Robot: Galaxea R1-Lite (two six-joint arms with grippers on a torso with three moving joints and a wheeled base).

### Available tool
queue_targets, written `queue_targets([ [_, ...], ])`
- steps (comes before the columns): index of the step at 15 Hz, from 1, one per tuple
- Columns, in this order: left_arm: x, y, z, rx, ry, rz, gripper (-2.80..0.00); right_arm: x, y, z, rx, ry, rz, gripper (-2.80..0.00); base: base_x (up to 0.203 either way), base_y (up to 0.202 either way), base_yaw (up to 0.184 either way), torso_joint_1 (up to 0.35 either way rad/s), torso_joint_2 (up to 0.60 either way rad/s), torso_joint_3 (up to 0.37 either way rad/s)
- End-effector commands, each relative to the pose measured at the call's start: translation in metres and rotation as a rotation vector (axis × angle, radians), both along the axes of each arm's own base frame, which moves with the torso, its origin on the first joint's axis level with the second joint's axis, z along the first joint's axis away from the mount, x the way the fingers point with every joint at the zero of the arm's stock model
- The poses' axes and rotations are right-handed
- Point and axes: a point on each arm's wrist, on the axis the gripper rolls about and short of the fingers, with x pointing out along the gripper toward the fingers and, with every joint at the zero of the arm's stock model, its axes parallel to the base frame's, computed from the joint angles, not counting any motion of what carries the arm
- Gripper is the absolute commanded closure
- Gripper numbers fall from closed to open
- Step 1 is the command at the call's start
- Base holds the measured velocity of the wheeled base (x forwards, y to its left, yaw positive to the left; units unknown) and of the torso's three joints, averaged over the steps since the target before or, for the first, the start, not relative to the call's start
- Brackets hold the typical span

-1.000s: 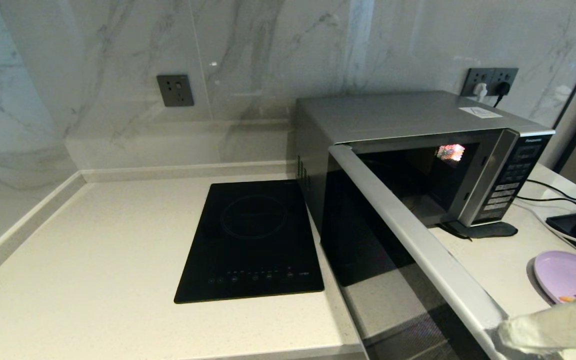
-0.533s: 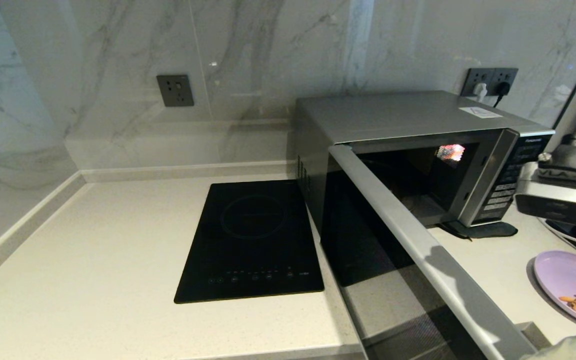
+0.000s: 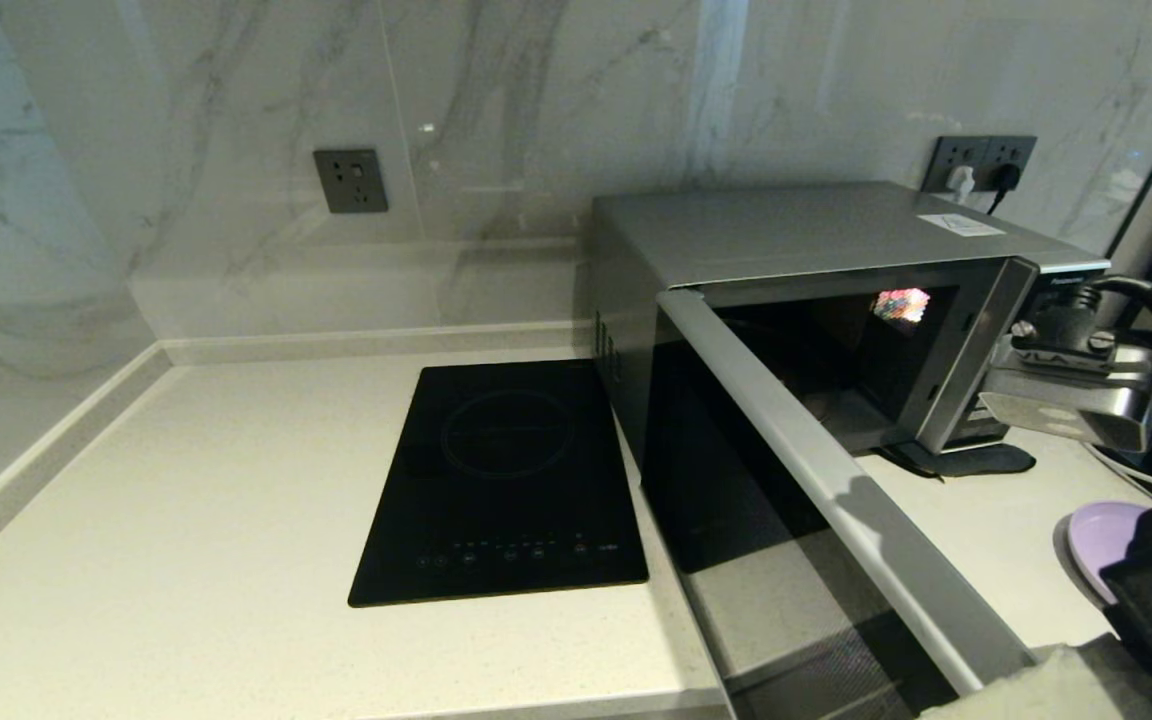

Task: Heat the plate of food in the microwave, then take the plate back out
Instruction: Close the microwave oven

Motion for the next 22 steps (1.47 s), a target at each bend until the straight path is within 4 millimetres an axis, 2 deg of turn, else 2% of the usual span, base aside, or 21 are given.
queue_targets([
  [1,0.0,0.0,0.0,-0.001,0.001,0.001,0.0,-0.004,-0.007,0.005,-0.009,-0.037,-0.035,0.0,0.0,0.0,0.0,0.0,0.0,0.0],
  [4,0.0,0.0,0.0,-0.001,0.001,0.001,0.0,-0.006,-0.015,0.006,-0.126,-0.091,-0.122,0.0,0.0,0.0,0.0,0.0,0.0,0.0],
  [8,0.0,0.0,0.0,-0.001,0.001,0.001,0.0,-0.006,-0.025,0.008,-0.158,-0.13,-0.192,0.0,0.0,0.0,0.0,0.0,0.0,0.0],
  [13,0.0,0.0,0.0,-0.001,0.001,0.001,0.0,0.013,-0.04,0.007,-0.193,-0.147,-0.293,0.0,0.0,0.0,0.0,0.0,0.0,0.0],
  [18,0.0,0.0,0.0,-0.001,0.001,0.001,0.0,0.044,-0.053,-0.002,-0.29,-0.156,-0.432,0.0,0.0,0.0,0.0,0.0,0.0,0.0],
  [22,0.0,0.0,0.0,-0.001,0.001,0.001,0.0,0.053,-0.06,-0.003,-0.313,-0.158,-0.481,0.0,0.0,0.0,0.0,0.0,0.0,0.0],
])
